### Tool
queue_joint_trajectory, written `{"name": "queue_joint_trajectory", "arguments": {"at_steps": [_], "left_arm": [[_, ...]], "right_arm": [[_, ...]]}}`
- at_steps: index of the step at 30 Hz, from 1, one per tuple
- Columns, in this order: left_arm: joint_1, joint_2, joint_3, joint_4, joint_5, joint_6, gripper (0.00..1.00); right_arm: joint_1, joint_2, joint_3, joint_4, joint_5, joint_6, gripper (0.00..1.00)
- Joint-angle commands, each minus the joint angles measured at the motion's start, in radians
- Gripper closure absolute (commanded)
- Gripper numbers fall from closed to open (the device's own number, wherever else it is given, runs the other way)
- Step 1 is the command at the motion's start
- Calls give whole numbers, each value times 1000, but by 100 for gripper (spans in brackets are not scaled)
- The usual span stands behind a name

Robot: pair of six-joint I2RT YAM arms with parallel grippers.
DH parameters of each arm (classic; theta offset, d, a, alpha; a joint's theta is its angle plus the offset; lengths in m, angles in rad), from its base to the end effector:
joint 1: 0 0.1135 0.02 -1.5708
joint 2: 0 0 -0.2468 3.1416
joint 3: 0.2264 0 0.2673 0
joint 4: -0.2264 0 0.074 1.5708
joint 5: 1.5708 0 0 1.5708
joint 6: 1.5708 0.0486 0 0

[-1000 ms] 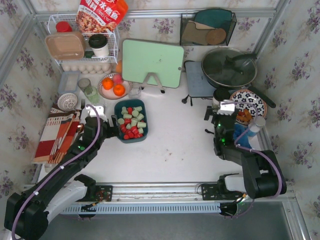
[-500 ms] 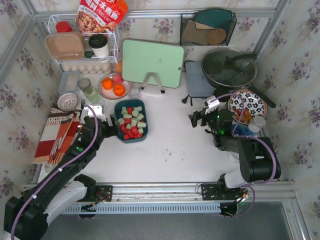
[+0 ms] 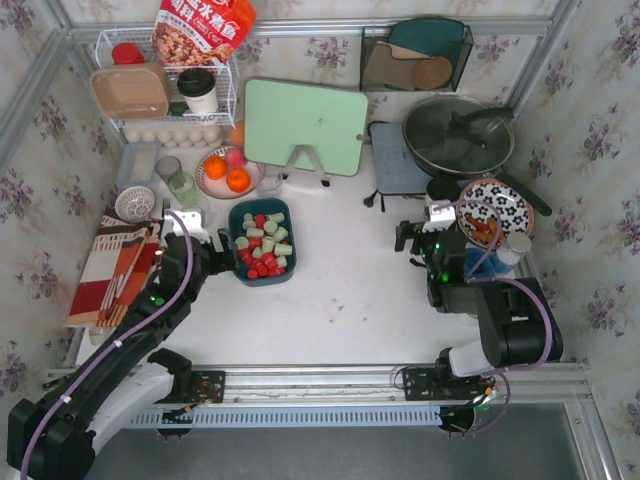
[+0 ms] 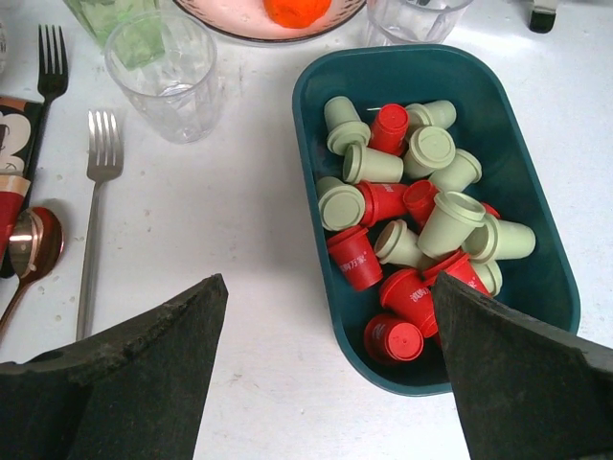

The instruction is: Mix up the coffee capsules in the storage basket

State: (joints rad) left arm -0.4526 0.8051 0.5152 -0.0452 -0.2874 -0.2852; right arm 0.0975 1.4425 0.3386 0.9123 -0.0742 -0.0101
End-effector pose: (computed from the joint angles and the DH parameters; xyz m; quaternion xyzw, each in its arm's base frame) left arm 0.2125 -0.0880 0.2348 -0.0152 0.8108 -0.0979 0.5768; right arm 0.2778 0.0308 0.1294 -0.0650 0.7686 0.0564 0.6339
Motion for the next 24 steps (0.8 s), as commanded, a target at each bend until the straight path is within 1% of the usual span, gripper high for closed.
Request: {"name": "queue_joint_trajectory", "arguments": {"at_steps": [1,2,3,4,5,7,8,9,10,11,12,13,14,15,17,18,20,21,22,24], "left_arm": [[0,-15,4,-2,-25,30,10],[0,-26,1,1,-27,41,10],[0,-32,-5,8,-28,55,9],[0,-41,-17,23,-32,68,9],[0,-50,-31,43,-38,80,9],[0,-78,-69,87,-50,113,8],[0,-100,-92,115,-60,135,8],[0,-120,-121,155,-81,164,6],[0,-138,-151,214,-121,196,2],[1,-153,-191,283,-159,247,1],[0,-156,-235,373,-206,302,1],[0,-145,-283,483,-261,394,1],[4,-121,-321,557,-297,459,1],[15,-81,-338,605,-333,494,1],[80,33,-301,561,-384,459,1],[123,96,-284,538,-356,426,1],[204,266,-245,565,-263,380,0],[217,319,-190,510,-257,372,0],[243,362,-147,462,-204,362,0],[298,432,-104,480,-84,354,0]], "right_arm": [[-57,109,-133,462,120,20,0],[-66,103,-168,495,90,21,0],[-67,71,-183,468,62,12,0],[-67,93,-190,526,19,-6,0],[-67,113,-192,551,-26,-24,0],[-67,79,-168,443,-28,-30,0],[-67,107,-165,490,-30,-27,0],[-67,97,-163,478,-21,-26,0],[-67,82,-160,435,9,-12,0],[-67,96,-163,463,50,3,0],[-67,104,-161,475,89,18,0],[-67,90,-158,441,111,27,0],[-67,89,-159,450,125,31,0],[-67,101,-153,459,134,35,0],[-66,93,-119,371,134,34,0],[-65,98,-126,389,121,28,0],[-65,97,-118,375,94,15,0],[-65,97,-115,363,88,16,0],[-65,97,-121,377,89,15,0],[-66,97,-115,369,86,15,0]]}}
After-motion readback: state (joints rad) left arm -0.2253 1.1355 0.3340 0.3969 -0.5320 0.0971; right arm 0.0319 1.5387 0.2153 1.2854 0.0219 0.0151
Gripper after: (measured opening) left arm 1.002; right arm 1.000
